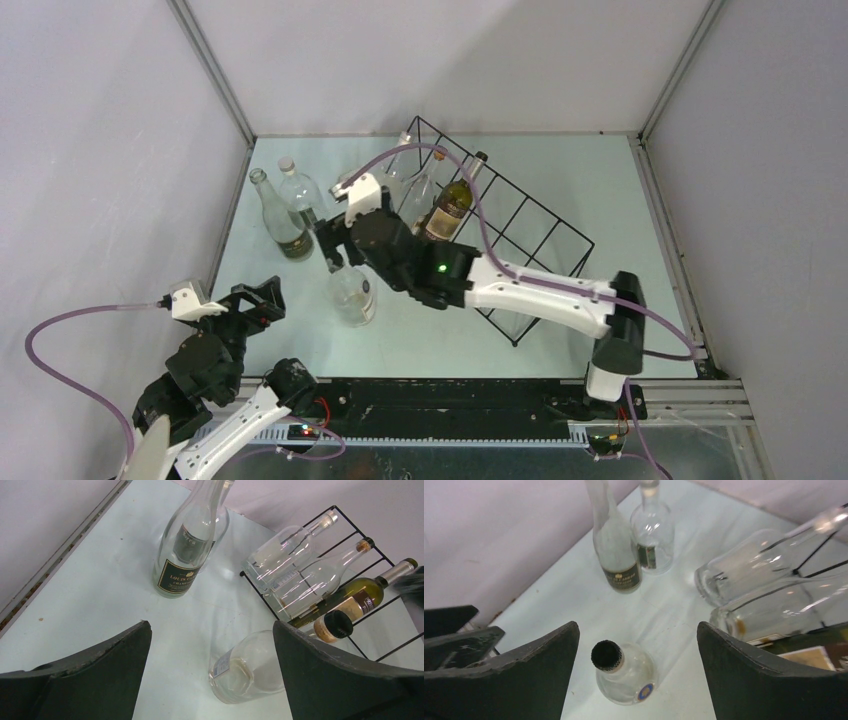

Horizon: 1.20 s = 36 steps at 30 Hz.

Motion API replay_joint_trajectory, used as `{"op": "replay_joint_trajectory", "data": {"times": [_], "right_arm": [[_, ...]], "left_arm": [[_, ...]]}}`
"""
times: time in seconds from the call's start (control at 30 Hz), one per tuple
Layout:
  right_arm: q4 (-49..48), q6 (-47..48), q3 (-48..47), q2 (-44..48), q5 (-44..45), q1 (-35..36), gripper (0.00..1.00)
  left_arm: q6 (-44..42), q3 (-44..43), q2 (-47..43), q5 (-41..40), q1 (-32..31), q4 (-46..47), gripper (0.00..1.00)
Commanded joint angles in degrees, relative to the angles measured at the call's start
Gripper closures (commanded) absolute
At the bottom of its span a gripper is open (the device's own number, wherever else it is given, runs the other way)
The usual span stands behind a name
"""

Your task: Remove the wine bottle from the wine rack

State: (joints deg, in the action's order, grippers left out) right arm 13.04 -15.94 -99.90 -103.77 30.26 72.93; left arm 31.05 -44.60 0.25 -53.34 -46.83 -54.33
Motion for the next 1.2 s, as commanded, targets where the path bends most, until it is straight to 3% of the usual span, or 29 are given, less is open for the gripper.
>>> {"op": "replay_joint_trajectory", "data": {"times": [0.0, 0.13, 0.33, 0.47, 0.53, 0.67, 0.83, 1.0, 1.17], "right_arm": [[3.62, -0.7, 0.24, 7.62, 6.93, 0.57, 0.1], [8.09, -4.57, 0.88, 12.37, 11.28, 0.7, 0.1], [11.32, -11.86, 8.71, 22.55, 15.0, 1.23, 0.11], [9.74, -14.75, 17.57, 31.89, 16.23, 2.29, 0.12], [10.49, -16.45, 20.65, 35.78, 16.77, 2.33, 0.12], [18.05, -21.82, 22.41, 39.76, 17.71, 2.47, 0.12], [22.88, -23.58, 22.75, 41.84, 15.54, 2.48, 0.12], [18.62, -22.3, 26.67, 43.77, 14.92, 2.57, 0.12], [14.58, -16.99, 29.8, 44.69, 14.93, 2.28, 0.12]], "left_arm": [[-0.6, -1.05, 0.86, 0.67, -0.28, 1.78, 0.02], [-2.5, -1.01, 0.52, 3.49, -0.22, 3.36, 0.02], [-9.29, 1.31, -3.01, 16.76, -0.2, 11.65, 0.02], [-11.7, 0.85, 1.87, 24.09, -0.24, 15.48, 0.02], [-11.47, -0.8, 8.34, 25.99, -0.21, 16.09, 0.02], [-11.05, -4.48, 18.12, 25.4, -0.23, 16.26, 0.02], [-10.87, -4.98, 23.31, 26.15, -0.28, 18.05, 0.02], [-10.34, -3.32, 23.11, 27.66, -0.28, 17.98, 0.02], [-8.78, 0.04, 24.22, 23.64, -0.27, 16.39, 0.02]]}}
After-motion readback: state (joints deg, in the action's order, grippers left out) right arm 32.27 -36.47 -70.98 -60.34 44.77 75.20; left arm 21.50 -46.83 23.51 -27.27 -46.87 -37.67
